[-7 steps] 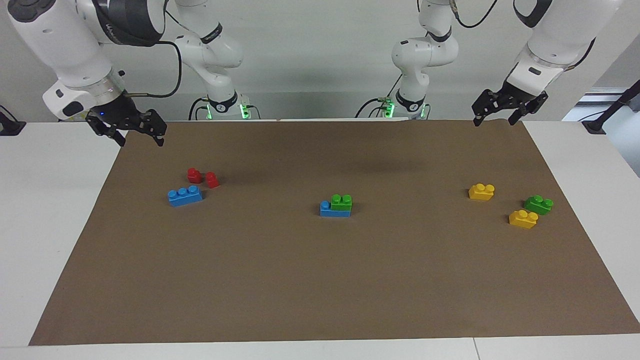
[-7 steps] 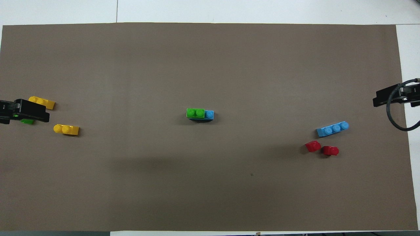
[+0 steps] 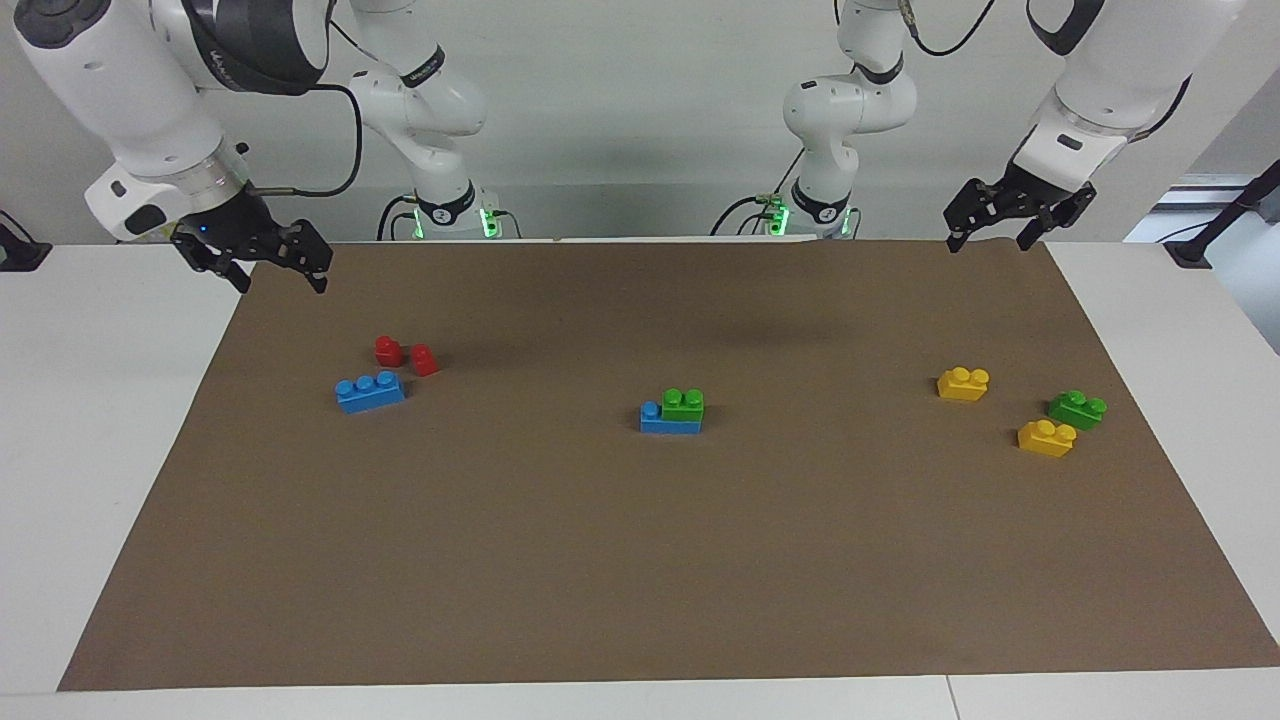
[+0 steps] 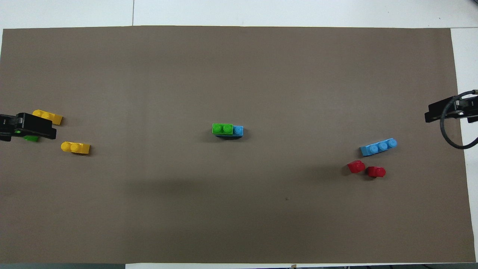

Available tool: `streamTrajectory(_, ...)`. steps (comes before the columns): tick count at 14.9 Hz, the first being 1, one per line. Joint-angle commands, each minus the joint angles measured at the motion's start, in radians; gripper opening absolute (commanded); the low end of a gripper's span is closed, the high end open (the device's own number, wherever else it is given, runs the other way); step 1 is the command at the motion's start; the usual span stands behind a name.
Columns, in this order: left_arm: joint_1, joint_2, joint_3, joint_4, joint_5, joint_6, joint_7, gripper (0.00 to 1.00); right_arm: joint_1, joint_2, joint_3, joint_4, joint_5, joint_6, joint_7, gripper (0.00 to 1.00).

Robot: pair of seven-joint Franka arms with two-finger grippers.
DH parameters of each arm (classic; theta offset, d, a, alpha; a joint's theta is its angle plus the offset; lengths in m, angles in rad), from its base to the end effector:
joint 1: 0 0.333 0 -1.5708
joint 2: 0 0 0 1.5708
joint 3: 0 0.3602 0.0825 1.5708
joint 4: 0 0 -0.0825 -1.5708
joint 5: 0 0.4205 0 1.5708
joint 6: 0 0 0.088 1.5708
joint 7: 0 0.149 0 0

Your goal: Remove green block with left arm and hold with right

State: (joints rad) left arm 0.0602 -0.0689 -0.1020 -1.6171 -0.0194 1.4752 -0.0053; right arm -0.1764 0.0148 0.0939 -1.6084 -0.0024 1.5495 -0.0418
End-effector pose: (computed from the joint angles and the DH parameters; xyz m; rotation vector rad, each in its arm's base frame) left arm 0.5523 -0.0281 0.6348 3.1283 -0.0581 -0.1152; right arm 0.5868 -0.0493 0.5973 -3.1353 0.0637 0.1154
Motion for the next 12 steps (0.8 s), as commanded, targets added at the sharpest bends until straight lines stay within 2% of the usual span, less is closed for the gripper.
streamTrajectory(1,0.013,-0.026,-0.001,-0.030,-0.017,0.020,0.021,1.00,-0.009,-0.001,0.010,-0.005,-0.024,-0.005,0.000,1.00)
streamTrajectory(12,-0.002,-0.031,-0.002,-0.040,-0.017,0.028,0.005,1.00,-0.015,-0.006,0.009,-0.004,-0.024,-0.005,0.000,1.00)
